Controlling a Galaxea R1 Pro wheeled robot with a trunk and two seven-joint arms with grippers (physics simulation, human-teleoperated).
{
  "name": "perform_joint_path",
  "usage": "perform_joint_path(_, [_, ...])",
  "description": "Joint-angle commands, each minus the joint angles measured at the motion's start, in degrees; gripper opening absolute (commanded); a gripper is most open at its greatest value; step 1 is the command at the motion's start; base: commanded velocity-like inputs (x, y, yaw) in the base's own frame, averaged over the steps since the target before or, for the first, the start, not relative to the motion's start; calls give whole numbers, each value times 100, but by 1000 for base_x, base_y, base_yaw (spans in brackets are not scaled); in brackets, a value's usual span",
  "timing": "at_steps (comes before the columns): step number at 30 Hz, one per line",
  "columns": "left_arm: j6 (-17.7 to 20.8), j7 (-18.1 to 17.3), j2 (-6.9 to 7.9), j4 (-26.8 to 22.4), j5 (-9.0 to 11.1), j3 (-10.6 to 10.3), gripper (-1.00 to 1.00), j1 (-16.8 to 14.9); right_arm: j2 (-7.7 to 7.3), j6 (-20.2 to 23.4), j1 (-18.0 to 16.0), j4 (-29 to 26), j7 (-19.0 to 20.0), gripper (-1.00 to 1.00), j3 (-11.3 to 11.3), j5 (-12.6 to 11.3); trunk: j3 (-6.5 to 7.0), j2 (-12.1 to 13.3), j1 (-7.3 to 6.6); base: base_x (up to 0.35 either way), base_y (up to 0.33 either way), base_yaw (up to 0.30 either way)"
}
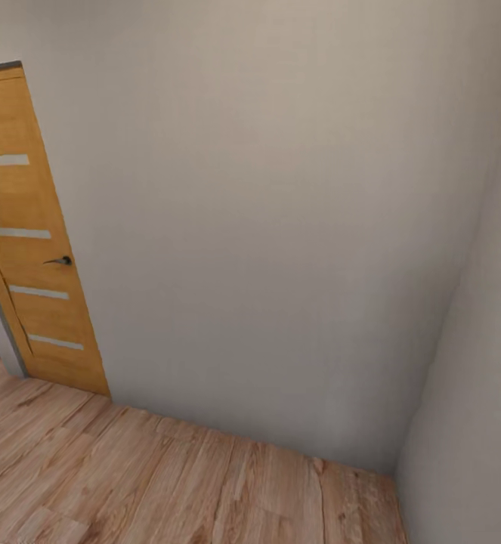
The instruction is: Move the two storage containers from the living room to the garage. In the garage, place one container on the floor and stack the other container on top of it (either order is fine).
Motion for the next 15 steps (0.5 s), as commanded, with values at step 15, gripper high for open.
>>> perform_joint_path(15, [-17,5,-3,3,42,-49,100,-5,8,-16,-7,18,-7,100,57,-27,-8,-5,4,303,0,268])
